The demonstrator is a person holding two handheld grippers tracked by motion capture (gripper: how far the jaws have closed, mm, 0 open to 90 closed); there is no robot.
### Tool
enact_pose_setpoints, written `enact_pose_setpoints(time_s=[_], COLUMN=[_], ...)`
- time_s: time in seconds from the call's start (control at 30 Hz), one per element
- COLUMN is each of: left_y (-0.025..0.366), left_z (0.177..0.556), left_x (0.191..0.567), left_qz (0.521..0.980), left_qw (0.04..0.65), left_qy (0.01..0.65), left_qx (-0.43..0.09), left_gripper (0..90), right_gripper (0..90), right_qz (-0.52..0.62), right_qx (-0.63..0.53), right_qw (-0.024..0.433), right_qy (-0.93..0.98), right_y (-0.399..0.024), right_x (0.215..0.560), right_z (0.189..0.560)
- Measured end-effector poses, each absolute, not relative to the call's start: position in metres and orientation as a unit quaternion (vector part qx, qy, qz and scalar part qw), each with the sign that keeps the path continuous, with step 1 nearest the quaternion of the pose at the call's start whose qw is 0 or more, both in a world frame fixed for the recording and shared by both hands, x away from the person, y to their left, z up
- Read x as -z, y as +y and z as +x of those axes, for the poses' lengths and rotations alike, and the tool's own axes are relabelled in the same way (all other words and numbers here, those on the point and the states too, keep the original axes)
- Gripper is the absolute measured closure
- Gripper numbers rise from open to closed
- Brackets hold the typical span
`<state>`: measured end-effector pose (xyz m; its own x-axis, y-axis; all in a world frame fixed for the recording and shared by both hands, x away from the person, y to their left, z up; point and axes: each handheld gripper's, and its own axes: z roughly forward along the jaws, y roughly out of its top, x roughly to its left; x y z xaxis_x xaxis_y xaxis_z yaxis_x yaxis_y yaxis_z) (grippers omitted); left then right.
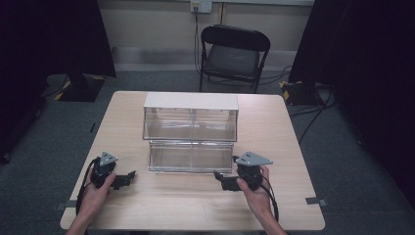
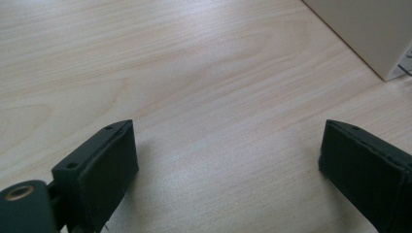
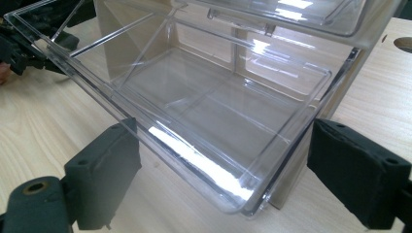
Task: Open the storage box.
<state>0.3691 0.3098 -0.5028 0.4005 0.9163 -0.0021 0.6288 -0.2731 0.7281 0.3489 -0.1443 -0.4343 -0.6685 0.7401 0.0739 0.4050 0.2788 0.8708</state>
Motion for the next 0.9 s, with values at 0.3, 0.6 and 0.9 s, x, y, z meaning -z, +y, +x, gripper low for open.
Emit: enact_pose_setpoints(time_s=[0.3, 0.6, 0.9], left_y=[0.3098, 0.3098, 0.3098], left_z=[0.369, 0.369, 0.369], left_x=[0.5028, 0.5028, 0.5028], left_qz=[0.768, 0.768, 0.768], left_qw=[0.332, 0.332, 0.332], left_qy=[0.503, 0.503, 0.503], left_qx=[-0.216, -0.216, -0.216], left_gripper=[6.4, 6.3, 6.4], right_gripper=[10.9, 10.9, 14.3], right_qz=[0.366, 0.365, 0.381], right_qx=[-0.48, -0.483, -0.48], right_qw=[0.176, 0.177, 0.186], right_qy=[0.777, 0.776, 0.768], right_y=[-0.1432, -0.1436, -0.1462], right_x=[0.4307, 0.429, 0.4264], right_z=[0.3485, 0.3486, 0.3484])
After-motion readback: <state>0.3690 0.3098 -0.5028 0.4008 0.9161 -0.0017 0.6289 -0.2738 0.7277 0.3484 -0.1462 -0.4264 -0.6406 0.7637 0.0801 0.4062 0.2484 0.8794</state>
